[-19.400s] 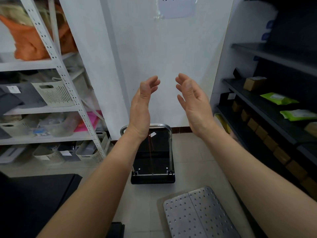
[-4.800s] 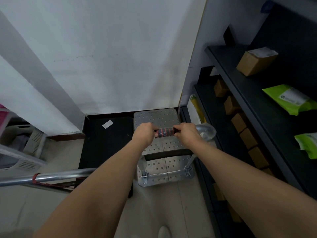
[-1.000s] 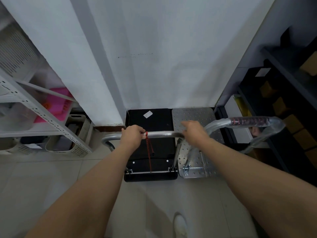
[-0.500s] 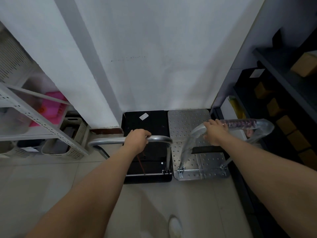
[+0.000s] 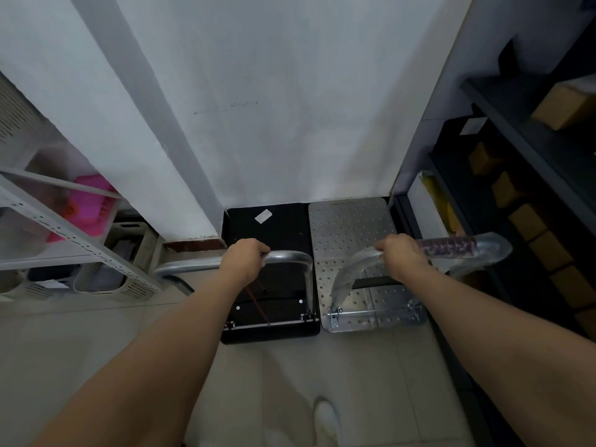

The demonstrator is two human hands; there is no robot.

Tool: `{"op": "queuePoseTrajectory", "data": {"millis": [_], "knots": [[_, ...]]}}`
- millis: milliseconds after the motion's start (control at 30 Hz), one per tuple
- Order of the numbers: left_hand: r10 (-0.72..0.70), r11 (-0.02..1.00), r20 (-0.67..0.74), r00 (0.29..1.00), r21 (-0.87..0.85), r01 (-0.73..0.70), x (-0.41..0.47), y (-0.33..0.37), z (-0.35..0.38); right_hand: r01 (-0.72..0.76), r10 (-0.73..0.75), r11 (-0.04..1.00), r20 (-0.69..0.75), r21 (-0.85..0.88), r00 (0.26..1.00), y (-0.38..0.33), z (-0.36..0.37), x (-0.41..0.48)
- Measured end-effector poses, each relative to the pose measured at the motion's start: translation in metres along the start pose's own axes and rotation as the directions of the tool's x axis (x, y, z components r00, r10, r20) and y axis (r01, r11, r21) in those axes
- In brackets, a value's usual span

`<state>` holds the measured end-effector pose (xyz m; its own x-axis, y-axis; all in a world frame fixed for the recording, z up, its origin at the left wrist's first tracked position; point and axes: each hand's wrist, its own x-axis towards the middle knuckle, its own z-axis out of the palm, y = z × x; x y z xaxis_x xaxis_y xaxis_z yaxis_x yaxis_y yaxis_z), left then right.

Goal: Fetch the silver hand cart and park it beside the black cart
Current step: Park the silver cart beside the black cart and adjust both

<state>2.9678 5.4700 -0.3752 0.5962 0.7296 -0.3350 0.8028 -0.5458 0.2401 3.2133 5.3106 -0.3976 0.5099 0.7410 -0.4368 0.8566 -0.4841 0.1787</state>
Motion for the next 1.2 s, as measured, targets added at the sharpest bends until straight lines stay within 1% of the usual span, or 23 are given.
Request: {"op": "queuePoseTrajectory", "data": {"millis": [167,267,367,467,533,600,667,767,833,1033,1200], "knots": [[0.02,1.0,0.016,1.0,0.014,-0.02,-0.007,0.005,0.004,-0.009,0.009,1.0,-0.02,-0.015,1.0,-0.002,0.007,-0.014],[0.024,0.999,0.023,0.999,0.023,-0.025,-0.013,0.006,0.005,-0.014,0.015,1.0,-0.021,0.014,1.0,0.0,0.013,-0.016],[0.033,0.999,0.017,0.999,0.037,-0.034,-0.02,0.006,0.009,-0.022,0.021,1.0,0.037,0.019,0.999,-0.001,0.012,-0.014],[0.03,0.998,-0.023,0.999,0.048,-0.029,-0.024,0.004,0.013,-0.036,0.034,0.999,0.124,0.014,0.992,-0.003,0.009,-0.01],[0.025,0.999,-0.047,0.999,0.044,-0.022,-0.024,0.003,0.015,-0.041,0.039,0.999,0.145,0.013,0.989,-0.005,0.009,-0.008],[0.02,0.999,-0.057,0.998,0.038,-0.018,-0.024,0.003,0.015,-0.046,0.045,0.999,0.13,0.006,0.99,-0.005,0.011,-0.009],[0.021,0.999,-0.059,0.998,0.035,-0.019,-0.023,0.003,0.016,-0.056,0.055,0.998,0.086,0.006,0.995,-0.005,0.016,-0.011],[0.029,0.999,-0.054,0.998,0.042,-0.027,-0.016,0.003,0.015,-0.066,0.063,0.997,0.055,0.049,0.996,-0.005,0.021,-0.01],[0.031,0.999,-0.05,0.998,0.039,-0.029,-0.011,0.004,0.014,-0.066,0.062,0.995,0.066,0.073,0.996,-0.006,0.02,-0.008],[0.038,0.999,-0.06,0.997,0.035,-0.036,-0.004,0.0,0.014,-0.073,0.066,0.996,0.138,0.05,0.988,-0.006,0.013,-0.005],[0.028,0.999,-0.06,0.998,0.039,-0.026,-0.004,-0.003,0.013,-0.073,0.066,0.997,0.158,0.034,0.985,-0.007,0.011,-0.002]]}}
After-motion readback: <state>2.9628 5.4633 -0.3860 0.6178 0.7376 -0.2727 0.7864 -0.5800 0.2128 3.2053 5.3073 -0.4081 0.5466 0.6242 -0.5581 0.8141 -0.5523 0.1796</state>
